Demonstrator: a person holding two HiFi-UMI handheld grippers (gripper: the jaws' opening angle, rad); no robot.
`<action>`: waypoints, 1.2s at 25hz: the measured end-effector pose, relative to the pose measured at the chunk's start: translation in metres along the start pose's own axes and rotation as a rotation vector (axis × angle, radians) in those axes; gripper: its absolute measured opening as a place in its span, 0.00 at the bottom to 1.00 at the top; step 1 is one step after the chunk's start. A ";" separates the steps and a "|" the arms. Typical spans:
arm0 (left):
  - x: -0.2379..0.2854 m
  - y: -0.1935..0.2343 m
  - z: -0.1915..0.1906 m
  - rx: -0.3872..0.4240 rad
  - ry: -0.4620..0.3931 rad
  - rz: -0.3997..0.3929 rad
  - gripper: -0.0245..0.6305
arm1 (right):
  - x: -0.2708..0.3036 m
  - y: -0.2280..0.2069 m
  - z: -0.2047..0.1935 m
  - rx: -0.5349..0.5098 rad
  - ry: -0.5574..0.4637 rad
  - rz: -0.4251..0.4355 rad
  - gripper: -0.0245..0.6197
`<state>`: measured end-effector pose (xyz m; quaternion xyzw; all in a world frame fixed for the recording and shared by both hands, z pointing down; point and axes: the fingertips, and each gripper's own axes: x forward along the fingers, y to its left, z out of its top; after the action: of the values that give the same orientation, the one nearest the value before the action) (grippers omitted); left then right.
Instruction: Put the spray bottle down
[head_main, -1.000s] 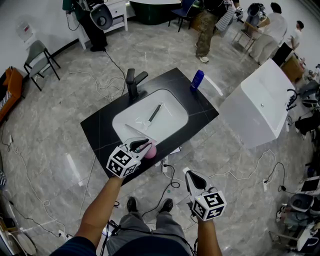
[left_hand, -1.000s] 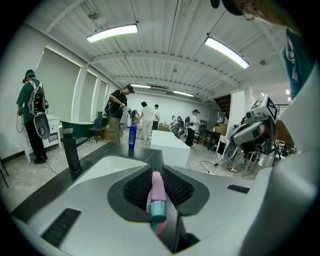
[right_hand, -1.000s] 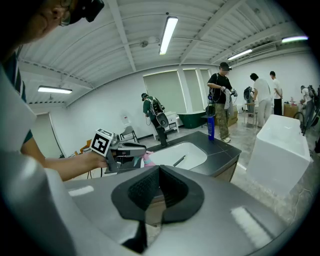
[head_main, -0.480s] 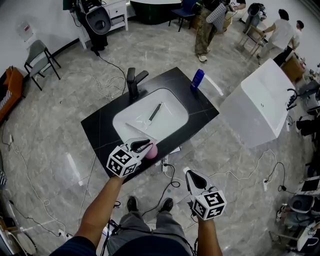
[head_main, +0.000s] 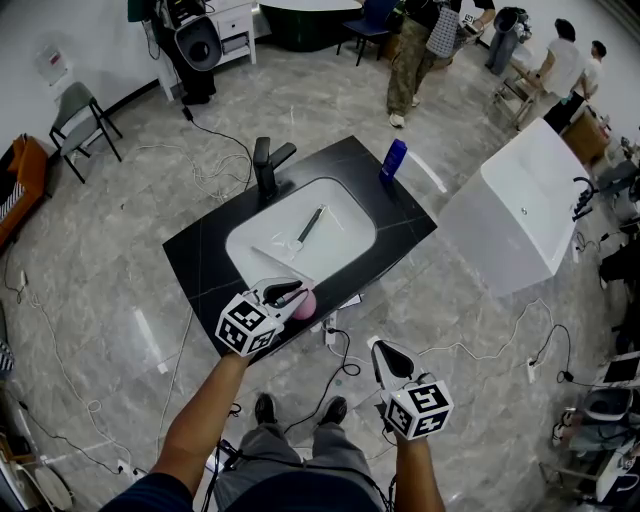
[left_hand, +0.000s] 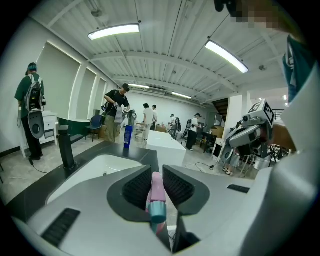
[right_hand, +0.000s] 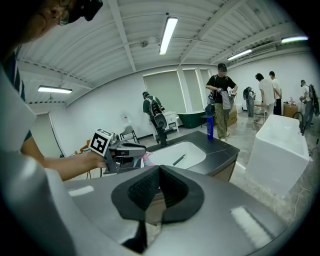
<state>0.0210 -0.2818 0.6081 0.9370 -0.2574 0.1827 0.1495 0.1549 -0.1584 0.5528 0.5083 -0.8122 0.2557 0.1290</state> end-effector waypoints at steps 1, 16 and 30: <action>0.000 0.000 0.001 0.003 0.000 0.003 0.15 | -0.001 0.000 0.000 0.000 0.000 0.000 0.05; -0.019 -0.007 0.022 0.049 -0.019 0.030 0.25 | -0.013 0.007 0.013 -0.008 -0.023 0.001 0.05; -0.095 -0.017 0.081 0.113 -0.118 0.116 0.25 | -0.035 0.026 0.058 -0.062 -0.105 0.015 0.05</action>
<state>-0.0244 -0.2577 0.4935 0.9366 -0.3089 0.1499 0.0700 0.1500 -0.1541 0.4802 0.5105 -0.8293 0.2043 0.0997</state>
